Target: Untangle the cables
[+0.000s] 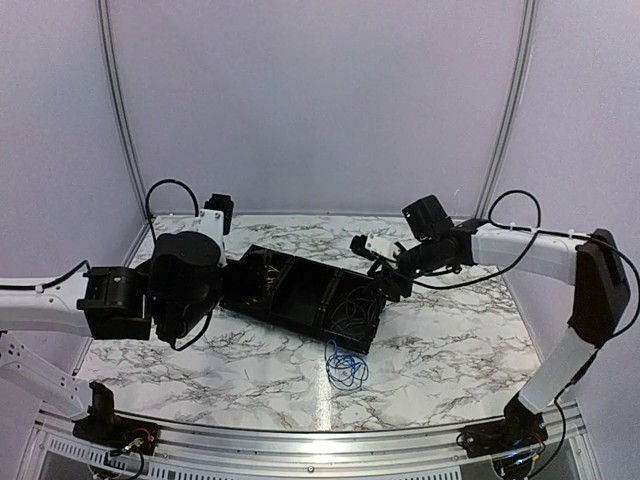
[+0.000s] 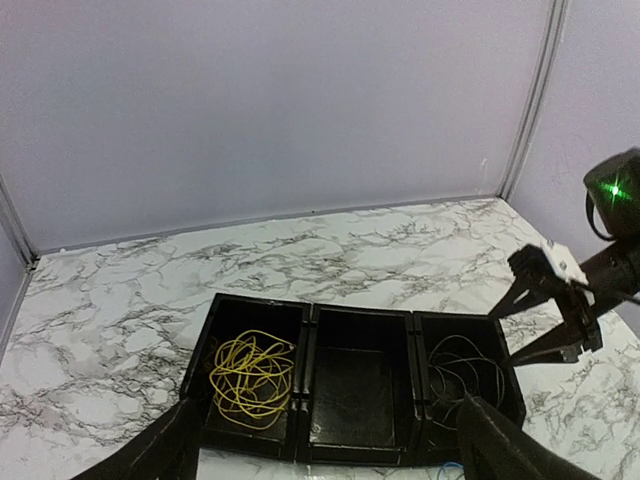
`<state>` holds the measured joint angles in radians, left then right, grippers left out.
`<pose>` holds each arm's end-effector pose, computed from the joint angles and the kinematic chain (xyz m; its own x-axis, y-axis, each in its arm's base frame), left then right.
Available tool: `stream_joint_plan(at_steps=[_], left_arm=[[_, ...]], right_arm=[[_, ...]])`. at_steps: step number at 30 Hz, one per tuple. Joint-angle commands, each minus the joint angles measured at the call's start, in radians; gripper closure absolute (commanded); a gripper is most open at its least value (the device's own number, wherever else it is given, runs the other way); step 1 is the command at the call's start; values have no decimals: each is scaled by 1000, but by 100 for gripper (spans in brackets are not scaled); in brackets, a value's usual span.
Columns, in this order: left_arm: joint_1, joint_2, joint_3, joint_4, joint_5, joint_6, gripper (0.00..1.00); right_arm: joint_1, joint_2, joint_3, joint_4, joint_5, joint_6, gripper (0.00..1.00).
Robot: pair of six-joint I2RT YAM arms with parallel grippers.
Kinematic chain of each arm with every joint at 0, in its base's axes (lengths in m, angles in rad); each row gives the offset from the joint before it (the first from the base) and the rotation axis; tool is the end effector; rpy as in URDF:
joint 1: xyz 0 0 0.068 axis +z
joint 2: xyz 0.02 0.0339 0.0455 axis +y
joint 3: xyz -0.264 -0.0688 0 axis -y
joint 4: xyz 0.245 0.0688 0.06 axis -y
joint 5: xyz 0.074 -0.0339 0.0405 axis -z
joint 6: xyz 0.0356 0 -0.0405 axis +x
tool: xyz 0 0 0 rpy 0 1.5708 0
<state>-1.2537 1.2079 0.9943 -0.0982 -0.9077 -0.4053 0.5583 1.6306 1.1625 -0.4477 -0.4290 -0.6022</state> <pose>0.1108 -0.2475 0.3376 -0.2263 -0.0888 -0.9700 0.2848 0.9463 -0.1531 0.2859 0.1960 0.2357 -0.1597 -0.7071 -0.6889 -0.9551 0.2870 -0.0732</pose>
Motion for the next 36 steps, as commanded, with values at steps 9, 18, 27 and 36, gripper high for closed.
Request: stream_joint_plan(at_steps=[9,18,27,36], left_arm=[[2,273,45,-52,497,64,30],[4,492,35,38,648,-17,46],[42,648,19,228,764,25,51],[74,573,-79,300,801,66,93]], right_arm=[[-14,-488,-247,110,-45,20,33],[-17,-580,-407,75,-195,-56,51],[-126,-576,-477,130,-239,-24,53],[-236,-628,-527,171,-223,-43,56]])
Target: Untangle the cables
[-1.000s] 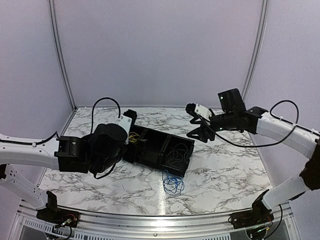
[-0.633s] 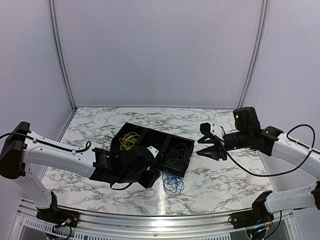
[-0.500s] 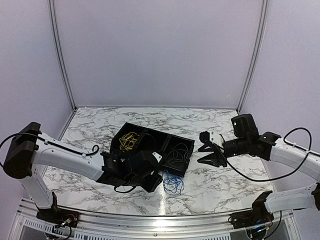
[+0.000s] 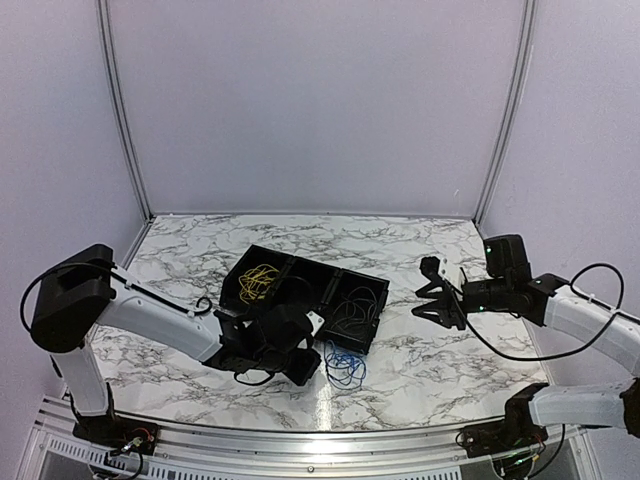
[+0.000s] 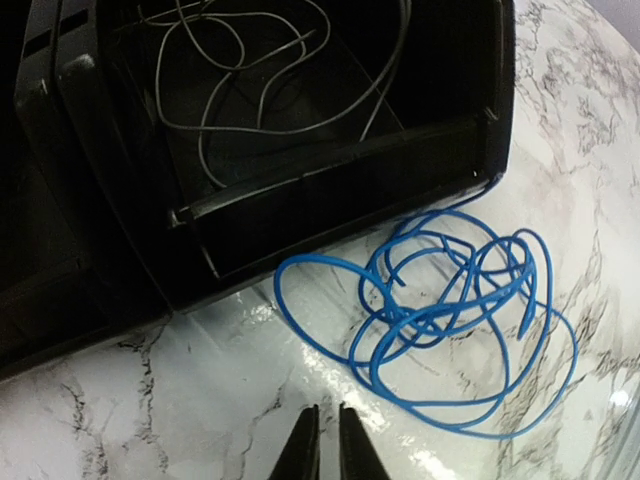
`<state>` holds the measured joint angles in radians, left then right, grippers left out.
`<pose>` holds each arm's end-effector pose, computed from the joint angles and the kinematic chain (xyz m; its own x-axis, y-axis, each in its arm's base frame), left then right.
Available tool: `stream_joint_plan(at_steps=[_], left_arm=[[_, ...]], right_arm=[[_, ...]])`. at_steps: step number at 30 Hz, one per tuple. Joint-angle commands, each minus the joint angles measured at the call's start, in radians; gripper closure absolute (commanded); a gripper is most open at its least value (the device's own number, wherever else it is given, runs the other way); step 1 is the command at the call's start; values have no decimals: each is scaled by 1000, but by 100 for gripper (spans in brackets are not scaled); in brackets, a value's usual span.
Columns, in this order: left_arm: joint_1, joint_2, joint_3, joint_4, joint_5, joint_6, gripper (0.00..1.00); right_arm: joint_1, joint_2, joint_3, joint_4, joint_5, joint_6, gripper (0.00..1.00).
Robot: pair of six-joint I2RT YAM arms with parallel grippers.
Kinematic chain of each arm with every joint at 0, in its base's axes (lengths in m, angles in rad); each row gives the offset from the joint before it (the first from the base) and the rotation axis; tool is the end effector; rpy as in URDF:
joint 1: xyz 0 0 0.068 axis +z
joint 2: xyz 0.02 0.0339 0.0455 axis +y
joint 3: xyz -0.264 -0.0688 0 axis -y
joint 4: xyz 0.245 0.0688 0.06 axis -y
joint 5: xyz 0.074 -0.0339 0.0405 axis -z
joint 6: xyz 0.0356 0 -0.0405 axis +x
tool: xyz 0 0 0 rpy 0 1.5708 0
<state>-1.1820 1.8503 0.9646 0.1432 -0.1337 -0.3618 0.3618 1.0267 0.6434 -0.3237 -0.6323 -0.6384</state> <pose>0.1465 -0.3451 0.1416 -0.5512 0.4200 -0.7210 0.7322 0.6578 -0.1765 0.1900 0.0944 0.2367 -0.0673 -0.5394 -0.8393 -0.9288 0.3411 -0.1448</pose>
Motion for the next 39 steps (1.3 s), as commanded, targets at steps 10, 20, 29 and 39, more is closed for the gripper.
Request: stream_joint_plan(at_steps=[10,20,29,39], left_arm=[[-31,-282,-134,70,-59,10,78],[-13,-6,106,-66,-44,-59,65],[-2,96,171,-66,67,-113,68],[-2,45,105,47,44,-74,100]], right_arm=[[-48,61,-8,52,15,-50,57],[-47,8,-2,49,-27,-33,53],[-48,18,-4,58,14,-33,51],[-47,104,12,70,109,-38,49]])
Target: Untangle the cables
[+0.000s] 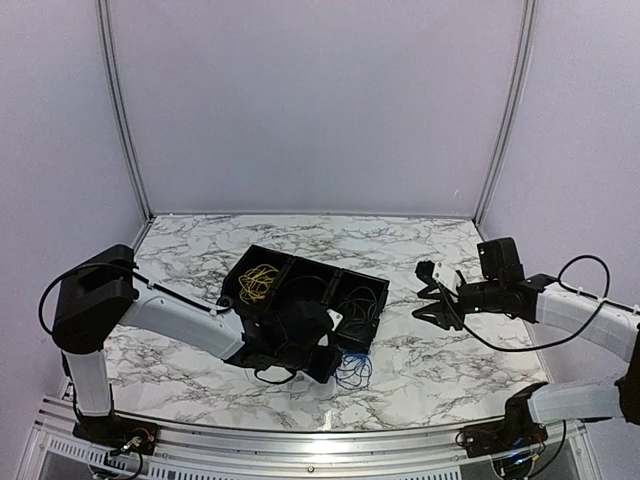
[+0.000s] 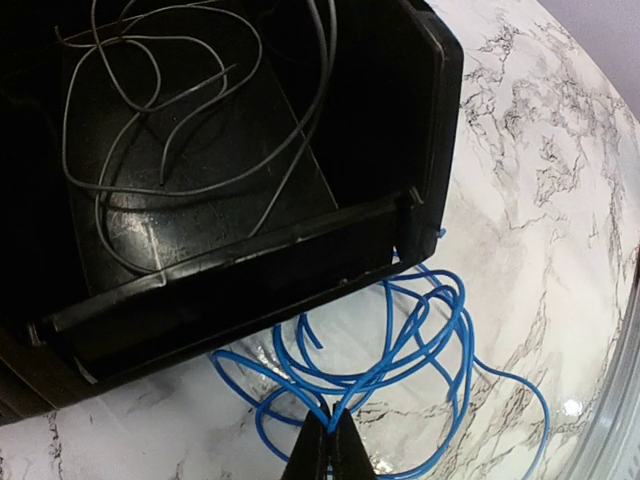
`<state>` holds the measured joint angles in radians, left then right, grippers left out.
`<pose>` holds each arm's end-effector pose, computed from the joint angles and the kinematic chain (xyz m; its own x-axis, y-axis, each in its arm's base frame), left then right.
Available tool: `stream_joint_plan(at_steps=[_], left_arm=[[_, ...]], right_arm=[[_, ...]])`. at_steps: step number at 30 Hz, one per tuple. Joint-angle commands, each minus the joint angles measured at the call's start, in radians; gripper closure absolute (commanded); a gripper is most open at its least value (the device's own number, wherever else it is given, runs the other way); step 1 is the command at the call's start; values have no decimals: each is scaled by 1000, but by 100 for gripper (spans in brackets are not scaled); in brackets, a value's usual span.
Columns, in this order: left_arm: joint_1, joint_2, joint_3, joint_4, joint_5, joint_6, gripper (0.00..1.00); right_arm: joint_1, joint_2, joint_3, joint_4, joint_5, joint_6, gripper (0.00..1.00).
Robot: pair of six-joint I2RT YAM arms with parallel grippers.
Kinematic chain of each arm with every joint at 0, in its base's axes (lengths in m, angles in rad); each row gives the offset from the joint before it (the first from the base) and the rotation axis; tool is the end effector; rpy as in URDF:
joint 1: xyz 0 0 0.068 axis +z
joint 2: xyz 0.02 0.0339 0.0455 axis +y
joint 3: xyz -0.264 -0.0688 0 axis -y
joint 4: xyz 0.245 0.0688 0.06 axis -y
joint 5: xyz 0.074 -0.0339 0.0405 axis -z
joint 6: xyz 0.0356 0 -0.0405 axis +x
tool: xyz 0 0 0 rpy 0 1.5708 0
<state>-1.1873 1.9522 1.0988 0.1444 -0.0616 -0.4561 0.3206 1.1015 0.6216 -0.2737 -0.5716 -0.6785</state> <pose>0.1546 -0.3773 0.1420 -0.6187 0.3585 -0.6991 0.7080 0.6401 -0.2983 0.2041 0.0881 0.2179 -0.1042 -0.5908 -0.8000 -0.9054 0.3893 -0.1695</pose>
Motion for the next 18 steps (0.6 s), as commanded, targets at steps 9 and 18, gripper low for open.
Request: stream_joint_plan(at_steps=[9,18], left_arm=[[0,-278,-129,46,-27,132,100],[1,-372,-236,155,-25,178,100]], right_arm=[[-7,39,109,-68,-17,1,52],[207,200,402,-335,-174,-8,46]])
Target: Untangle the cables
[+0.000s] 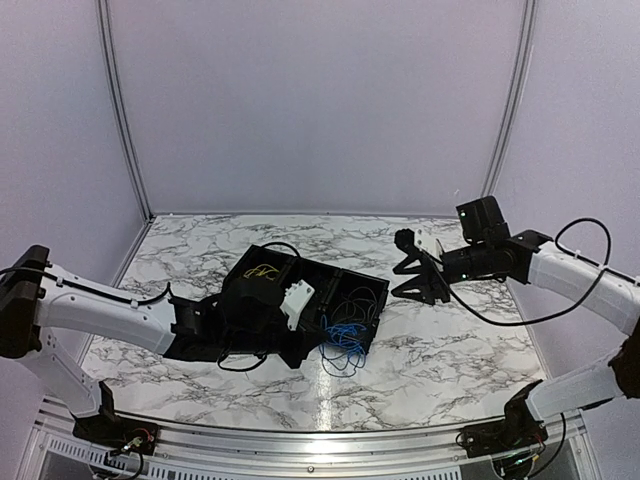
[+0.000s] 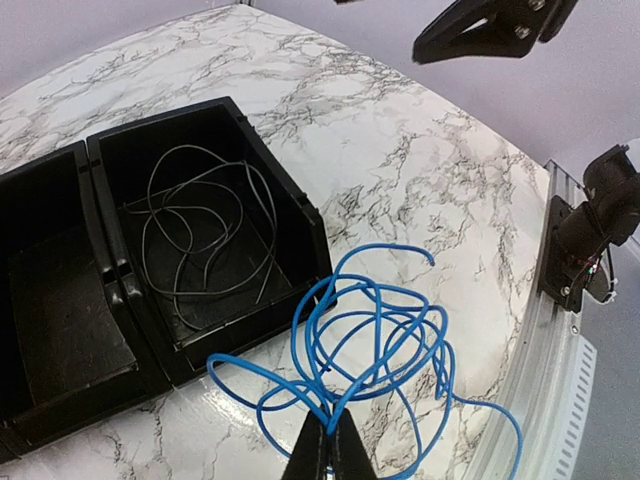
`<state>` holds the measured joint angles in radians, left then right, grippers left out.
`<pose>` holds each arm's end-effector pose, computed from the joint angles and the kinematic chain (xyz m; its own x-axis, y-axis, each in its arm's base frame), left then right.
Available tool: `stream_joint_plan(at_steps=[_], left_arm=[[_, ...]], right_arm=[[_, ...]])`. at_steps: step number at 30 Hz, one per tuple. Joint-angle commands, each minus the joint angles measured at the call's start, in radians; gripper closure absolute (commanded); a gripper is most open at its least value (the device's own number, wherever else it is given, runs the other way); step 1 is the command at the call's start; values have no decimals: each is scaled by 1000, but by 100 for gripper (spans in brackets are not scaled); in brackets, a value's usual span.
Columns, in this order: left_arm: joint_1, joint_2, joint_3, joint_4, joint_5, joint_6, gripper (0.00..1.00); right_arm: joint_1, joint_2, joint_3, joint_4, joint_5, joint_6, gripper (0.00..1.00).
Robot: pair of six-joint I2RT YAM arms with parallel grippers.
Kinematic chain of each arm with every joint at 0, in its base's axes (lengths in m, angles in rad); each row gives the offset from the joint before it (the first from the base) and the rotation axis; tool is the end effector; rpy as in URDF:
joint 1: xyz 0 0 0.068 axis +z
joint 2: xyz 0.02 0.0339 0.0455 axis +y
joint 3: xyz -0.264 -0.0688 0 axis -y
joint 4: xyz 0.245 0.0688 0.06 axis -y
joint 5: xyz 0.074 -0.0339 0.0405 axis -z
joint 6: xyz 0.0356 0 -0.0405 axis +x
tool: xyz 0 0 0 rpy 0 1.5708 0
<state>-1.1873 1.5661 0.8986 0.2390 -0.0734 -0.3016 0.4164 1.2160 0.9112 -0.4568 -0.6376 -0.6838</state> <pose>0.1326 -0.3217 0.2275 -0.4158 0.2387 -0.8776 0.8131 0.5298 -0.2411 0.2240 0.1222 0.2740 -0.0350 -0.5705 -0.8205 -0.9561 0.2582 -0.1388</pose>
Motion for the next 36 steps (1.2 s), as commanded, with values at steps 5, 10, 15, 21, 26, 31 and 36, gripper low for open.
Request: stream_joint_plan(at_steps=[5,10,15,21,26,31,36], left_arm=[[0,51,-14,109,7,-15,100],[-5,59,-6,146,11,-35,100],[-12,52,-9,182,22,-44,100],[-17,47,-8,207,16,-55,100],[-20,49,-7,213,17,-52,100],[-25,36,-13,216,8,-71,100],[-34,41,-9,218,5,-71,100]], right_arm=[[206,184,184,-179,-163,38,41],[252,246,206,-120,-205,138,42],[258,293,225,-89,-237,188,50],[270,307,222,-95,-292,183,49],[275,312,215,-95,-294,184,47],[290,342,214,-97,-288,179,48],[307,356,219,-90,-260,171,67]])
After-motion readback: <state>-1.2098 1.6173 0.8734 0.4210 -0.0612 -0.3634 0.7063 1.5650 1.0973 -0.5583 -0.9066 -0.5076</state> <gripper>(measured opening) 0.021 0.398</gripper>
